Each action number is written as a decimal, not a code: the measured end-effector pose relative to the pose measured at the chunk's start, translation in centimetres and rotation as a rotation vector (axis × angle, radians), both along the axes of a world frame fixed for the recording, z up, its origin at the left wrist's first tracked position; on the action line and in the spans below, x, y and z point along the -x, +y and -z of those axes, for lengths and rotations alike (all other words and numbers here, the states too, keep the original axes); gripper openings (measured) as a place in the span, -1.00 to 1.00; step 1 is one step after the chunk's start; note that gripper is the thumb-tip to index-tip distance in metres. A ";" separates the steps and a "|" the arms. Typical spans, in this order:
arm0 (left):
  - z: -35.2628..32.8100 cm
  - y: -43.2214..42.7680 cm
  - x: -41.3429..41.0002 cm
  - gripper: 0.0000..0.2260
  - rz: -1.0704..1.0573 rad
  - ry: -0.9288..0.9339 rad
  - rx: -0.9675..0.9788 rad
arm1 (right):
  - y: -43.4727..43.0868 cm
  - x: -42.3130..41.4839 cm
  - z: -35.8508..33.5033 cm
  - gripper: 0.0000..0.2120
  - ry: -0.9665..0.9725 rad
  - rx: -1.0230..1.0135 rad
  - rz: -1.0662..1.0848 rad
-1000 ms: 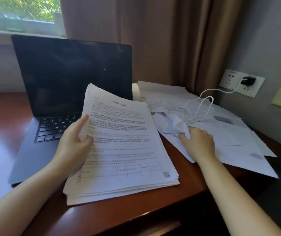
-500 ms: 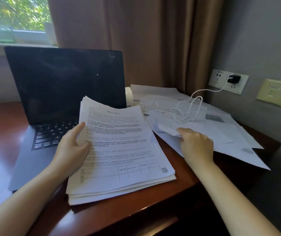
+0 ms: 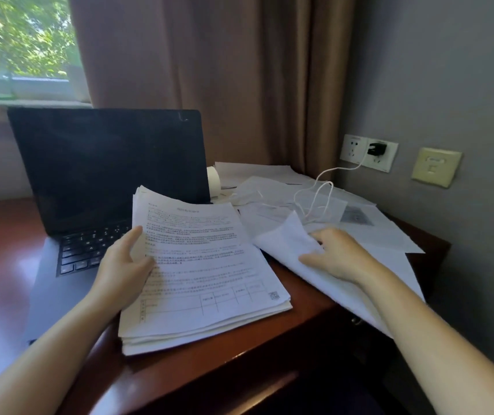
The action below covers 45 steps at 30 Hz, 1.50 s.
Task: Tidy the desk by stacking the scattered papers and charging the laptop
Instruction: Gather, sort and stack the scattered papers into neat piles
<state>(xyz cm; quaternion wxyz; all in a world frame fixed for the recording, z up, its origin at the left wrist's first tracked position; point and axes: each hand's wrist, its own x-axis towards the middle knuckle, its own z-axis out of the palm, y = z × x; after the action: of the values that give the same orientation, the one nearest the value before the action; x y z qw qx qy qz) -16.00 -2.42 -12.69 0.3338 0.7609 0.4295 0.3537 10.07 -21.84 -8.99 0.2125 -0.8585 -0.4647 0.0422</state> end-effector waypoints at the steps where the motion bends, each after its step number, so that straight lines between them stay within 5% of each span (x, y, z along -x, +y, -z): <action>1: 0.0 0.0 0.1 -0.43 0.002 -0.002 0.005 | -0.4 0.1 0.2 -0.71 0.045 0.062 -0.008; 6: 0.2 0.4 0.2 -0.42 0.013 0.000 0.027 | -2.5 1.5 0.6 -0.72 0.047 0.131 -0.033; 14: 0.0 0.2 0.5 -0.40 -0.002 0.015 0.088 | -3.6 3.1 -4.8 -0.78 -0.438 -0.168 0.175; 24: 0.0 0.3 0.5 -0.50 0.005 0.008 0.063 | -3.1 5.3 -12.8 -0.78 -0.610 -0.446 0.226; 33: 0.3 0.8 0.6 -0.55 0.026 0.067 0.020 | 0.6 5.8 -15.0 -0.69 -0.348 -0.734 -0.043; 39: 0.0 0.3 0.1 -0.79 0.070 -0.042 0.035 | 1.0 6.1 -16.7 -0.78 0.128 -0.784 -0.294; 45: 0.1 0.6 0.0 -0.67 0.077 -0.193 0.121 | 1.4 3.4 -16.2 -0.82 0.248 -0.650 -0.188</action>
<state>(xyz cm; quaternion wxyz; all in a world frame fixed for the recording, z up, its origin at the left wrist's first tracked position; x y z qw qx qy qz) -16.00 -1.81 -12.80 0.4322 0.7178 0.3863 0.3856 6.68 -20.46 7.21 0.5242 -0.6880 -0.5016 0.0155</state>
